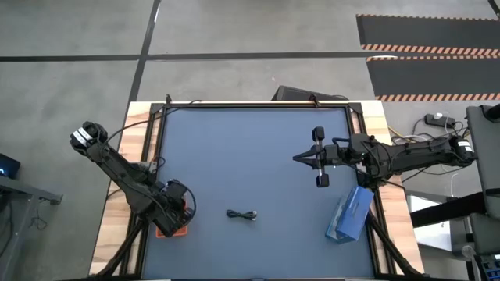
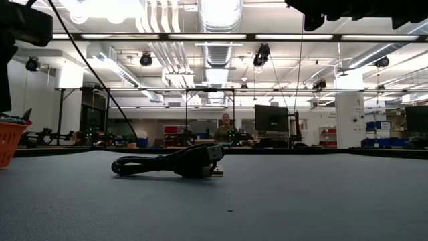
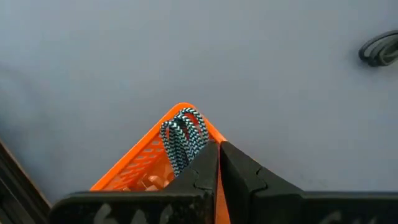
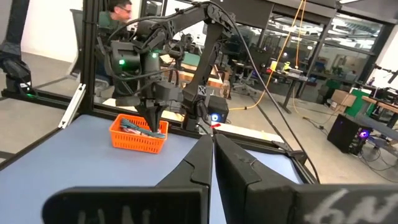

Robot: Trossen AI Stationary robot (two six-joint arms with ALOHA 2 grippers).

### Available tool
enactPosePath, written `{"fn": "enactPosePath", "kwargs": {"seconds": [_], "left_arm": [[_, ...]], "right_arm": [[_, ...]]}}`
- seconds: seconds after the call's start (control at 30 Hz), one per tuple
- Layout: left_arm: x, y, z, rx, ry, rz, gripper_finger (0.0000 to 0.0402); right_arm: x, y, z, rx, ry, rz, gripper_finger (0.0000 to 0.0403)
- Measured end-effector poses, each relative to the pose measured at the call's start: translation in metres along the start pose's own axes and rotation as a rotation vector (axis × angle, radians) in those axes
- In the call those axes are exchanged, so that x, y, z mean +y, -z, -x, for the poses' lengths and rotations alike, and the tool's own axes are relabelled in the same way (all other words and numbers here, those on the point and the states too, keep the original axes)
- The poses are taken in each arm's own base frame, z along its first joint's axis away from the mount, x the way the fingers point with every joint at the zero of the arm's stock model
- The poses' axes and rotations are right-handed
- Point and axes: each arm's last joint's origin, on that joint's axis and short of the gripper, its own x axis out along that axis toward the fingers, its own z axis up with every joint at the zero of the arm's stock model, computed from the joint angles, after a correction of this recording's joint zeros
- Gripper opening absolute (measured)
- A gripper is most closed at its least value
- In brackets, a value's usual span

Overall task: Pick and place USB-C Cables
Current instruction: Put the blue charger cable into the orange bin, then put the black charger cable into the orange bin

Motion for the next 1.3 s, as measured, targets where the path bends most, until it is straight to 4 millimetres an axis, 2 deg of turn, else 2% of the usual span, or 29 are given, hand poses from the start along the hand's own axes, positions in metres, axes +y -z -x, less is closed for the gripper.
{"fn": "enactPosePath", "kwargs": {"seconds": [0.2,0.57,0.8,1.0,1.3], "left_arm": [[0.004,0.002,0.000,0.075,-0.009,-0.025,0.0000],[0.015,0.010,-0.024,0.074,-0.056,-0.037,0.0000],[0.017,0.012,-0.030,0.075,-0.056,-0.037,0.0000],[0.017,0.011,-0.028,0.071,-0.054,-0.042,0.0000],[0.010,0.005,-0.010,0.069,0.028,-0.039,0.0000]], "right_arm": [[0.000,0.000,0.000,-0.001,0.000,0.001,0.0009],[0.000,0.000,0.000,0.000,0.001,0.007,0.0009],[0.000,0.000,0.000,0.000,0.001,0.007,0.0009],[0.000,0.000,0.000,0.001,0.001,0.007,0.0009],[0.000,0.000,0.000,0.000,0.000,0.007,0.0009]]}}
